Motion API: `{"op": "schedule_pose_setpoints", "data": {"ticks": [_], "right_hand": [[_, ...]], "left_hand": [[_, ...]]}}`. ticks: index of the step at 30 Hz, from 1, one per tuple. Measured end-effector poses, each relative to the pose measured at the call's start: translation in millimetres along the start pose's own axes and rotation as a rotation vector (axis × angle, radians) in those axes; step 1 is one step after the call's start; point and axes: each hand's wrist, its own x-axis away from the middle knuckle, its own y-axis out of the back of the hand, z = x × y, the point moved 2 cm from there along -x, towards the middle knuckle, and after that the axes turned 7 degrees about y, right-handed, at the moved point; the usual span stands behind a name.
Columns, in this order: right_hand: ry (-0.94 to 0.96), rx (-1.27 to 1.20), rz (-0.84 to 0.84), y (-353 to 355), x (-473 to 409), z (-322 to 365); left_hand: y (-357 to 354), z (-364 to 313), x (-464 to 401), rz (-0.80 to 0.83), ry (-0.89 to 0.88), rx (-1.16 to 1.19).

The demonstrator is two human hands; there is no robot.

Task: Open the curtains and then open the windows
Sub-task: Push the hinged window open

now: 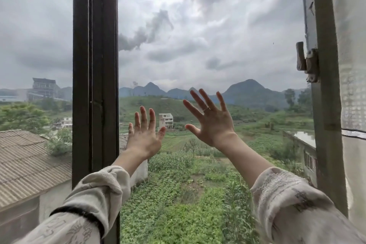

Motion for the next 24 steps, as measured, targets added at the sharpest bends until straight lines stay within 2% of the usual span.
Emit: {"op": "schedule_pose_setpoints", "data": {"ticks": [8, 11, 13, 15, 17, 19, 21, 24], "right_hand": [[-0.071, 0.040, 0.057, 8, 49, -64], [-0.144, 0.059, 0.114, 15, 74, -90], [-0.193, 0.091, 0.145, 21, 88, -105], [-0.230, 0.144, 0.183, 30, 100, -119], [-0.260, 0.200, 0.192, 41, 108, -129], [-0.322, 0.246, 0.156, 52, 116, -139], [-0.395, 0.252, 0.126, 60, 124, -149], [-0.502, 0.126, 0.108, 66, 140, -166]], "left_hand": [[-15, -75, 15, 0.029, -0.113, 0.077], [-18, -105, 25, 0.050, -0.243, 0.079], [-15, -116, 33, -0.007, -0.369, 0.102], [-8, -119, 39, -0.164, -0.461, 0.196], [-3, -115, 41, -0.342, -0.415, 0.318], [-3, -114, 38, -0.393, -0.262, 0.402], [-8, -119, 35, -0.280, -0.119, 0.494], [-13, -140, 34, -0.168, -0.094, 0.619]]}}
